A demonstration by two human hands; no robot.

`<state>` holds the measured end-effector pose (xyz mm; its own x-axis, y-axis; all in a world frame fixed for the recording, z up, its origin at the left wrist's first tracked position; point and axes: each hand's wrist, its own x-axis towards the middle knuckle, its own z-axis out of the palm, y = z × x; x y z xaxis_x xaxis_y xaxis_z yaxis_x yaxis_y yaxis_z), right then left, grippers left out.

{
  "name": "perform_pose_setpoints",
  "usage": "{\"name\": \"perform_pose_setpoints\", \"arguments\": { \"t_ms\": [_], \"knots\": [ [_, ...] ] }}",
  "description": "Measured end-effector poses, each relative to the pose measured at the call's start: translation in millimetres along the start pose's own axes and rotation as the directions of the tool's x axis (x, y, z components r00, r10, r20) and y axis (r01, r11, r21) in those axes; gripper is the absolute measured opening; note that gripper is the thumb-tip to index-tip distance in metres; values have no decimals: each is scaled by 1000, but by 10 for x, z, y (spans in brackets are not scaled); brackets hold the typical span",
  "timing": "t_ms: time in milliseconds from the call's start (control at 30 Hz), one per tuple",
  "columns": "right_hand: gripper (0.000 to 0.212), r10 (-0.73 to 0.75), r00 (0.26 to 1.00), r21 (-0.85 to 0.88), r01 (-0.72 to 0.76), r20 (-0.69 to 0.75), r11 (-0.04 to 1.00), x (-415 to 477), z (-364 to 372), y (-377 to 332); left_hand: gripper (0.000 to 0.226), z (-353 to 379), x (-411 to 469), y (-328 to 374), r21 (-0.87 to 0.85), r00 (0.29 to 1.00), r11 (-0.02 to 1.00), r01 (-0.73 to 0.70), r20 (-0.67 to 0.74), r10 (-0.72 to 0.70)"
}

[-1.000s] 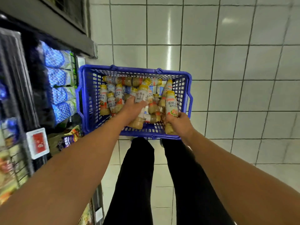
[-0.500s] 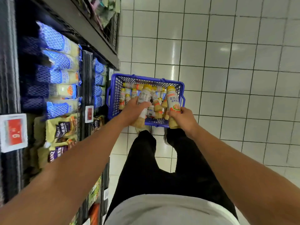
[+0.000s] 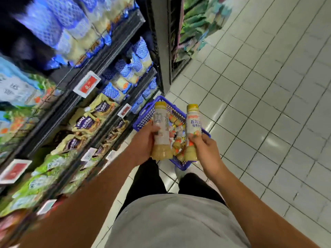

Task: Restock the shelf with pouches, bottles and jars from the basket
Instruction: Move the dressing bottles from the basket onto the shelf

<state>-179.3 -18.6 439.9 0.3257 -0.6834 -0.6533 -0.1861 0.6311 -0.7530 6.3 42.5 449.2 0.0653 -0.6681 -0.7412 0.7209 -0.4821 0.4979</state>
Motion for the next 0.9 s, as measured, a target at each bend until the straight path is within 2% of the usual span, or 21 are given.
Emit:
{"name": "perform_pose_setpoints", "arguments": {
  "t_ms": [167, 233, 467, 600, 733, 900],
  "knots": [
    [9, -107, 979, -80, 123, 173, 989, -303, -66, -383, 48, 207, -554, -280, -192, 970, 951, -243, -58, 237],
    [16, -123, 960, -99, 152, 250, 983, -434, -49, -491, 48, 272, -789, -402, -254, 948, 914, -318, -113, 298],
    [35, -38, 891, -290, 187, 452, 939, -836, 285, -612, 55, 225, -1582, -703, -276, 850, 811, -515, -285, 443],
    [12, 23, 815, -345, 220, 579, 912, -1108, 562, -562, 62, 98, -1963, -862, -354, 789, 712, -607, -377, 485],
    [17, 94, 710, -398, 276, 698, 875, -1444, 888, -436, 58, -70, -2358, -1125, -353, 710, 631, -691, -493, 502],
    [14, 143, 597, -414, 346, 789, 842, -2005, 1314, -78, 60, -272, -2964, -1545, -247, 558, 545, -802, -635, 534]
  ]
}}
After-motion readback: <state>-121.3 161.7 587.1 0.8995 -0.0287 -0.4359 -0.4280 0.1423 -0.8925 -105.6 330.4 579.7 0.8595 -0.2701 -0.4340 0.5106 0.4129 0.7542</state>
